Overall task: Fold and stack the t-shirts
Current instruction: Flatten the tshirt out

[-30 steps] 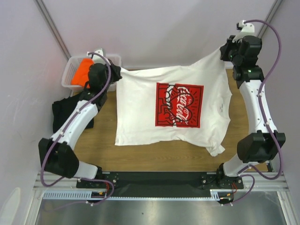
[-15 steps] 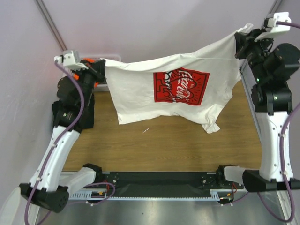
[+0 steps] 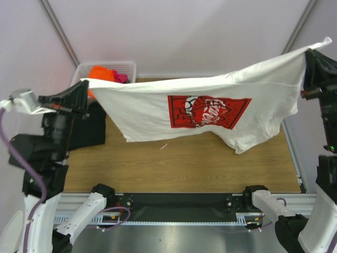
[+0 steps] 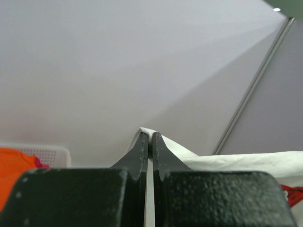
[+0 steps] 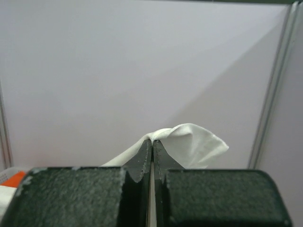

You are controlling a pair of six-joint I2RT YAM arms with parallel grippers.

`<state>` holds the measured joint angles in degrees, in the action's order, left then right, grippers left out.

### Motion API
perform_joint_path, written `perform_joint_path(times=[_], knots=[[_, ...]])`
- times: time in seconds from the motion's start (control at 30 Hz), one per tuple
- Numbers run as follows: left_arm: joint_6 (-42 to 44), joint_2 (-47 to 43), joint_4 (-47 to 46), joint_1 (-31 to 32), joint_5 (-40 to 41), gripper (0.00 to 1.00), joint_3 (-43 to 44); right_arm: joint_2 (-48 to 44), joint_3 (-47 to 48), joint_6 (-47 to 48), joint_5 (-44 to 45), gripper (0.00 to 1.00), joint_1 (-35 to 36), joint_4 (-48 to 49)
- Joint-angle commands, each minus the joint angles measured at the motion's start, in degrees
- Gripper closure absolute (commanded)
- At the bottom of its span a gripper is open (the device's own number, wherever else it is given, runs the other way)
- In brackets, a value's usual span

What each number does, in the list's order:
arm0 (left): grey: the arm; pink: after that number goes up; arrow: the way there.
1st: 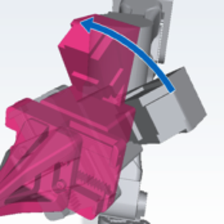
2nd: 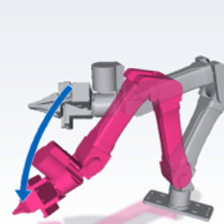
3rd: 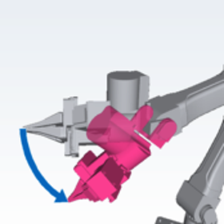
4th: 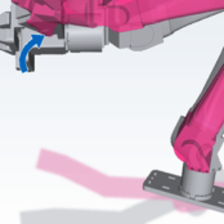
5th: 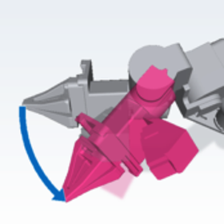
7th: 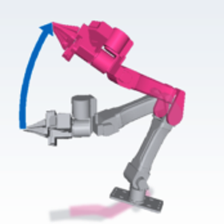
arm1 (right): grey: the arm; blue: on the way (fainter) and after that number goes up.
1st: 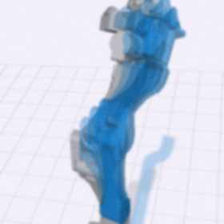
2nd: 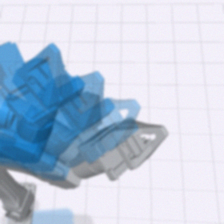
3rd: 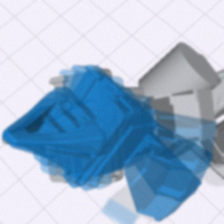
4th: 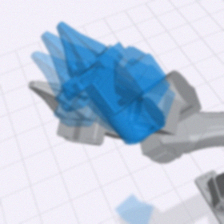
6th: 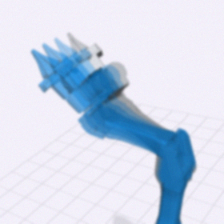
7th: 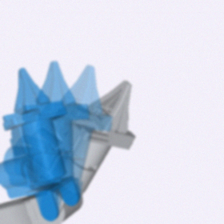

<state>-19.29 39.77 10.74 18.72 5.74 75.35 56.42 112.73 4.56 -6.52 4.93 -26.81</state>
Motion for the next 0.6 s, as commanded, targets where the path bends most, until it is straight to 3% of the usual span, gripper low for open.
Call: perform_joint_path(times=[0.0, 0.4, 0.57], knots=[[2.24, -2.5, 5.58, 0.35, -0.73, 1.0, 6.46, -2.28, 4.86, 0.72, -2.61, 1.0, -3.06, -1.92], [1.01, -3.03, 23.79, 0.09, 0.49, 1.0, 25.27, -8.61, 14.36, -2.88, -6.66, 1.0, -12.83, -4.66], [2.15, -2.6, 28.45, -0.26, 5.68, 1.0, 25.82, -8.7, 13.32, -4.2, -7.54, 1.0, -15.91, -4.92]])
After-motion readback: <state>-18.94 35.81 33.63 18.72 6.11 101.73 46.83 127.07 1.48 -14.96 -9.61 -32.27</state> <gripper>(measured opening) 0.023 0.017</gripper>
